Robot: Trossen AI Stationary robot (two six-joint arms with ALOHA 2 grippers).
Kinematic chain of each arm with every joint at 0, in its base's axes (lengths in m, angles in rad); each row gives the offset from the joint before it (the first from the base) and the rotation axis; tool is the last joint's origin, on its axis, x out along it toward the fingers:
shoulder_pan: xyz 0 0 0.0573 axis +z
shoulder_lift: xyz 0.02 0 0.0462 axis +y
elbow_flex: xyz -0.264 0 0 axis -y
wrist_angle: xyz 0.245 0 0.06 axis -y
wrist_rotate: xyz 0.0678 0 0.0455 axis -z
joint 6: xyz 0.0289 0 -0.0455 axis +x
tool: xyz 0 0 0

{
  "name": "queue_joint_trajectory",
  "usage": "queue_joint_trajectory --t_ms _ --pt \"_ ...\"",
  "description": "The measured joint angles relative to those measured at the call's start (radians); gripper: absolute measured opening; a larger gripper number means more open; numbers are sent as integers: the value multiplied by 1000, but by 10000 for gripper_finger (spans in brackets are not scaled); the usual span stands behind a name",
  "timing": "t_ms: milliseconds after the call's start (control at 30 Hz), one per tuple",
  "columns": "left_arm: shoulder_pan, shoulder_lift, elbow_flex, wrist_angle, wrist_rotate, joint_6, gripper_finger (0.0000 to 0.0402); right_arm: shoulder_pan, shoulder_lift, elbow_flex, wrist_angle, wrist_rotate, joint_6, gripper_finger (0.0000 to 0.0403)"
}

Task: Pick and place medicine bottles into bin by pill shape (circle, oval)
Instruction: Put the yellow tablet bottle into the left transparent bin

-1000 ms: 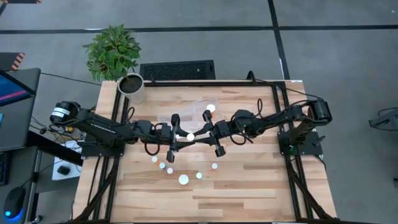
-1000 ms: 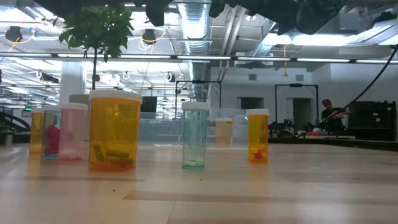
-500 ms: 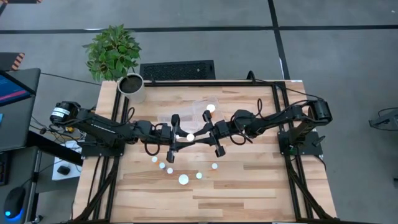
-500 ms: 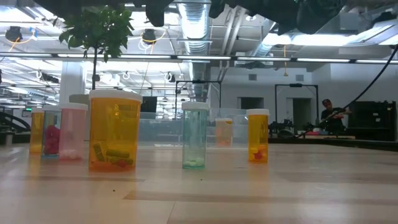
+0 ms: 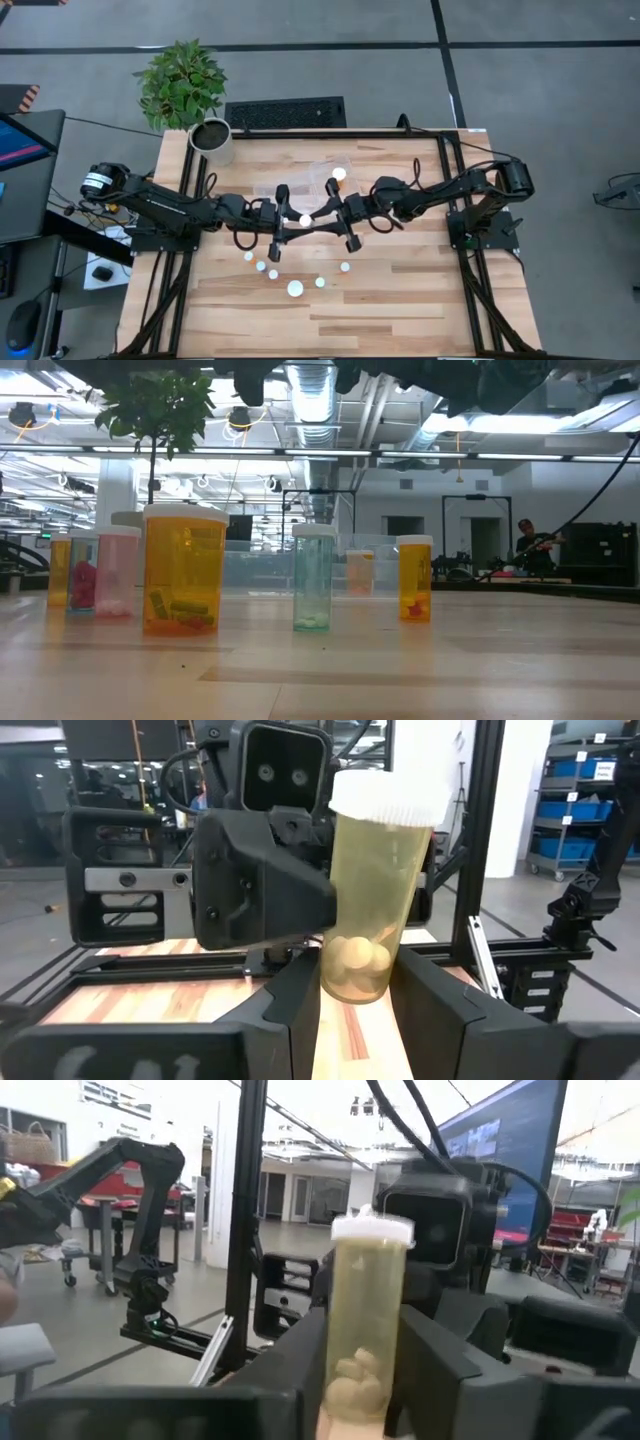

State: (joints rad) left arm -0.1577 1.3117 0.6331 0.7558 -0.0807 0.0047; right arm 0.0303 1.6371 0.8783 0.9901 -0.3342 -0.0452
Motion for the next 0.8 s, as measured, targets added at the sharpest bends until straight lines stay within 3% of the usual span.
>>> queue_joint_trajectory --t_ms 300,800 --pt "1 0 0 -9 -10 0 102 1 1 0 -21 1 0 215" --pt "1 0 0 -61 -43 -1 102 -34 0 0 -92 1 1 205"
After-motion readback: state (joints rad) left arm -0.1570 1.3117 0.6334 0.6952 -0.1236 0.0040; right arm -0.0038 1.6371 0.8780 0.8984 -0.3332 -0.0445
